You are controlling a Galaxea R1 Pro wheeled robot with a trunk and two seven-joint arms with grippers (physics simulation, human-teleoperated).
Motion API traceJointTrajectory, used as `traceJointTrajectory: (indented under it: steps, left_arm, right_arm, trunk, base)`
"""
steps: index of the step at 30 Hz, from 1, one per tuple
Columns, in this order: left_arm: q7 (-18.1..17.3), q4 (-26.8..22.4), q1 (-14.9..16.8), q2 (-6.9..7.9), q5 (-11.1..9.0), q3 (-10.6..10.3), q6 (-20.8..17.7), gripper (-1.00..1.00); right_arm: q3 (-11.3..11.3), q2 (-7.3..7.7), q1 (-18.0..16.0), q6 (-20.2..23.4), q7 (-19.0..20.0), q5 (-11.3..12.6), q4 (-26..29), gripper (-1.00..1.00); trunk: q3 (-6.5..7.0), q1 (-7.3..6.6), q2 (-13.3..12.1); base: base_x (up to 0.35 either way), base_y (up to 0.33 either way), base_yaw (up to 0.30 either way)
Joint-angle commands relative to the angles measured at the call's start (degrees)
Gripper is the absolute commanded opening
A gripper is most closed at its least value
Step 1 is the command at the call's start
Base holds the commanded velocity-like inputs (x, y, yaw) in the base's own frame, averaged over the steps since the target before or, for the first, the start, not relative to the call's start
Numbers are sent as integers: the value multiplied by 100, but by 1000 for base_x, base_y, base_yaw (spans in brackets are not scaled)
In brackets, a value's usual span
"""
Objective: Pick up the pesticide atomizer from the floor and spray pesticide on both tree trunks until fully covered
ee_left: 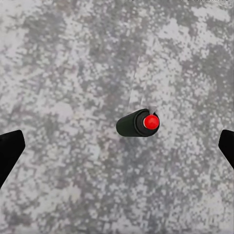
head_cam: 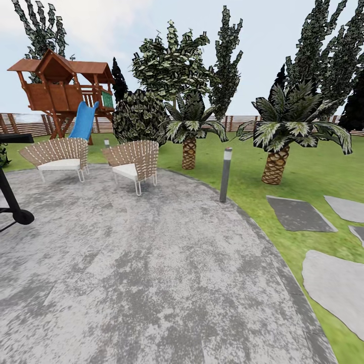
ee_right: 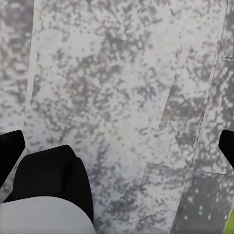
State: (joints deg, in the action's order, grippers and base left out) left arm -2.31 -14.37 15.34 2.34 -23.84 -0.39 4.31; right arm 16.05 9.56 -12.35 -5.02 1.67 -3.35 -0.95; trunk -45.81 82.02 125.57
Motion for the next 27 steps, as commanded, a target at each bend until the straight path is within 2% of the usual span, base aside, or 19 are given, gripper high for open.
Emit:
traceJointTrajectory:
  steps: [1,27]
  left_arm:
    - [-24,7,4,1,-42,-5,18,100]
    - [-59,-32,4,3,-54,-5,9,100]
  right_arm:
    - [48,3,-4,-26,17,-34,-10,100]
    - [48,3,-4,-26,17,-34,-10,100]
  trunk:
    - [-5,-1,2]
    - [-5,-1,2]
  base:
    - [0,0,0]
    - [0,0,0]
